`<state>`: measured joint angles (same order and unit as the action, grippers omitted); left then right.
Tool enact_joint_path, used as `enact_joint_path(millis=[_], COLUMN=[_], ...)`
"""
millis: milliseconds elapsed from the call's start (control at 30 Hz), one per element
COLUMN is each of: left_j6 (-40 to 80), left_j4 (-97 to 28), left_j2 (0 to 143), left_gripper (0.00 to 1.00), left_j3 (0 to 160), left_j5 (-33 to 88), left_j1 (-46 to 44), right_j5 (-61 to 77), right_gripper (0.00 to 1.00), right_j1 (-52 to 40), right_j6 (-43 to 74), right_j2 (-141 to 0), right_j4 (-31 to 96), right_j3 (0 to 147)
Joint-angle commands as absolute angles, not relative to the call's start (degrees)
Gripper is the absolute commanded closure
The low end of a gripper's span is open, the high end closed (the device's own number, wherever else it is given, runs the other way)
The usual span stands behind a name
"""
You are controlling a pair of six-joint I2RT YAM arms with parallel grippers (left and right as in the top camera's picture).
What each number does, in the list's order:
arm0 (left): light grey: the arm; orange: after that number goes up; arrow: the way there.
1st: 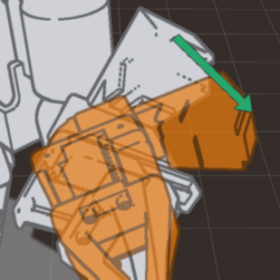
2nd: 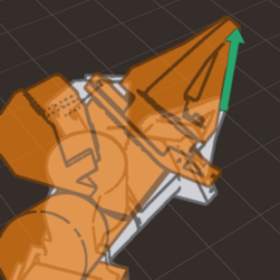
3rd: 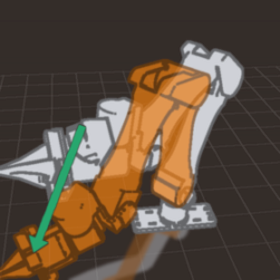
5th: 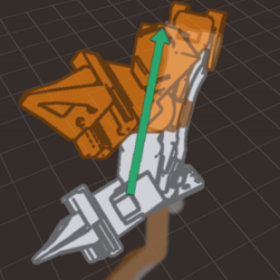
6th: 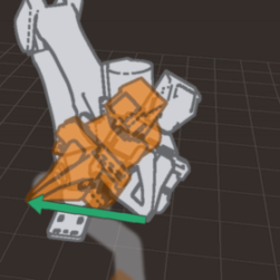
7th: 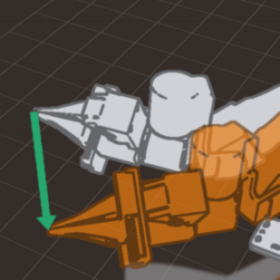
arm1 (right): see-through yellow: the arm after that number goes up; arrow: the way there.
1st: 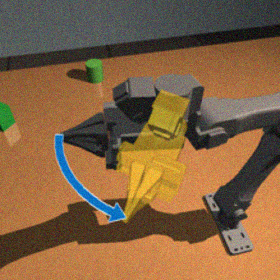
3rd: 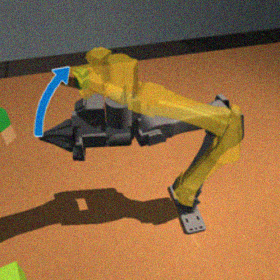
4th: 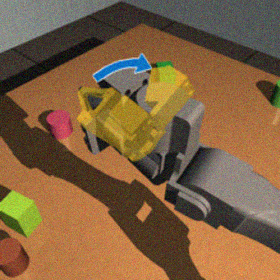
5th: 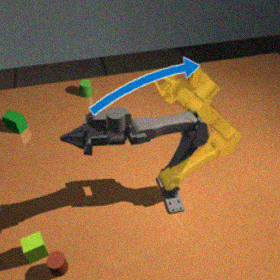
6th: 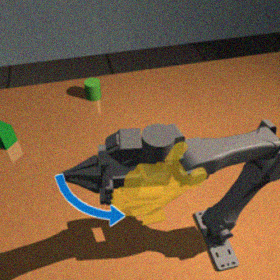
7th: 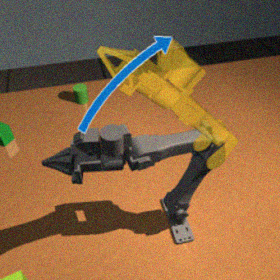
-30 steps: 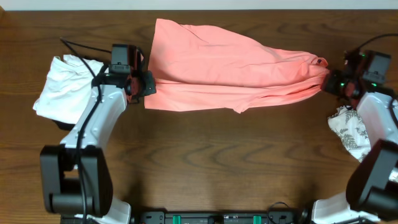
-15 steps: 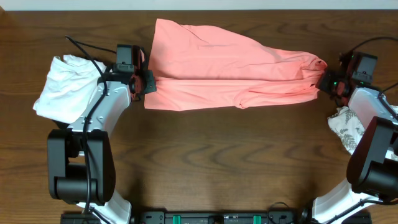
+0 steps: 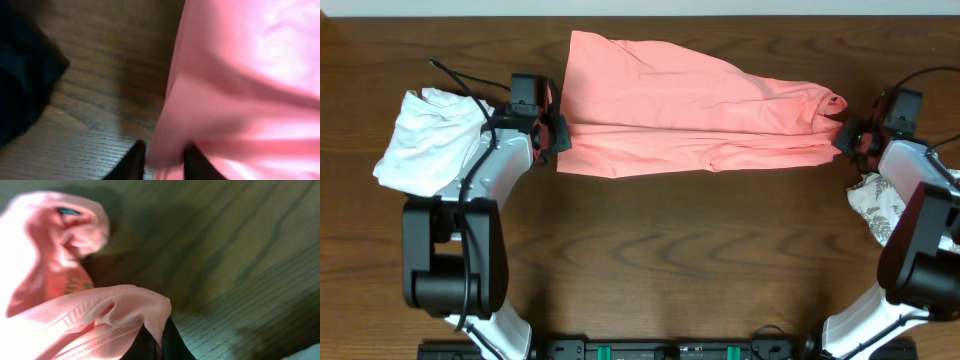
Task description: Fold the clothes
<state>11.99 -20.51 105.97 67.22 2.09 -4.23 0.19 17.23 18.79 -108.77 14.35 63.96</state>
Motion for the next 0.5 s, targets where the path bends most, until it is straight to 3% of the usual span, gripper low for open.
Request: enact_joint_path(millis=[0, 200, 467], left_j6=[13.0, 12.8, 12.6], left_j4=[-20.5, -20.4, -20.5], left_j2=[107.4, 106.4, 99.2], left_gripper=[0.62, 0.57, 0.57], left_j3=[67.8, 67.9, 67.9], left_j5=[0.7, 0.6, 0.6], left_j1=[-4.1, -4.1, -3.8], right_j5=[-1.5, -0.6, -0.6], right_gripper=[0.97, 0.78, 0.71], right_j1=[16.8, 16.9, 16.9], right_j6=[19.9, 19.2, 15.1], right_j2=[-110.8, -110.3, -101.5], right_j4=[14.5, 14.8, 15.6], right_j3=[64.8, 64.8, 64.8])
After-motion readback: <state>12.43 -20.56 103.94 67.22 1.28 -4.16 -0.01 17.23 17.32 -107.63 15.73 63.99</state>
